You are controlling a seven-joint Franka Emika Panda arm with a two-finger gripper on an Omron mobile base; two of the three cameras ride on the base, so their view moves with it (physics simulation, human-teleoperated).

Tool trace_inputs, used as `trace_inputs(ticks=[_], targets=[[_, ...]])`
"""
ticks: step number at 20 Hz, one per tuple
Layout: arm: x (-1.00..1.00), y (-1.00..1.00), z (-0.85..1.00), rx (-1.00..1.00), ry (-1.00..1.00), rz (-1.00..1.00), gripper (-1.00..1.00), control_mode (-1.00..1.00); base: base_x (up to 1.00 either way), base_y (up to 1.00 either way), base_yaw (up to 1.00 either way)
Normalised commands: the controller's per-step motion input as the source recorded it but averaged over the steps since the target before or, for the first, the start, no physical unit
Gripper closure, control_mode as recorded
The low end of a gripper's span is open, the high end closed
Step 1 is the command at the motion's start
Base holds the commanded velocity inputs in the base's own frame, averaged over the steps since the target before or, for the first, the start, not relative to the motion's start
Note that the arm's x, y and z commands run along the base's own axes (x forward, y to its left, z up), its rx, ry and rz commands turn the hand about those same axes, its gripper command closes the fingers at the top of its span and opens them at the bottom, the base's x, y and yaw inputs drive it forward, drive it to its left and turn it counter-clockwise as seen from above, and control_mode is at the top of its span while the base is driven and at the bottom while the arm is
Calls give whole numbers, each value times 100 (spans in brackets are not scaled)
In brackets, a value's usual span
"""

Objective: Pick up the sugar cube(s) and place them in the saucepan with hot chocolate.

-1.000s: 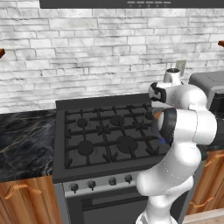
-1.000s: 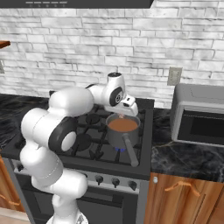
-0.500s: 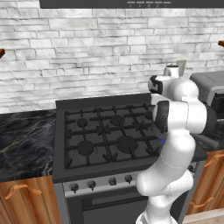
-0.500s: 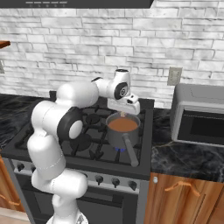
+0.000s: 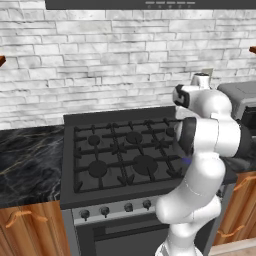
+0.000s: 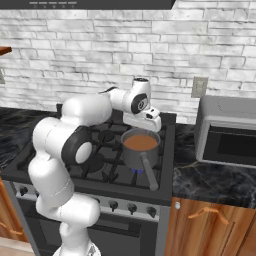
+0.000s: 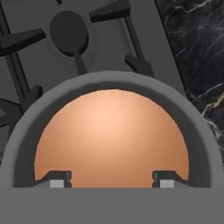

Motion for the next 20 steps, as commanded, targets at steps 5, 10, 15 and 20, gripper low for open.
trace_inputs(ticks=[5, 10, 15, 20], targets=[[-34, 9, 6, -2, 0, -4, -100, -100, 0, 0, 0], [-47, 73, 55, -2, -6, -1, -100, -100, 0, 0, 0], [-80, 90, 70, 0, -22, 0, -100, -100, 0, 0, 0], [-100, 88, 73, -1, -33, 0, -100, -100, 0, 0, 0]])
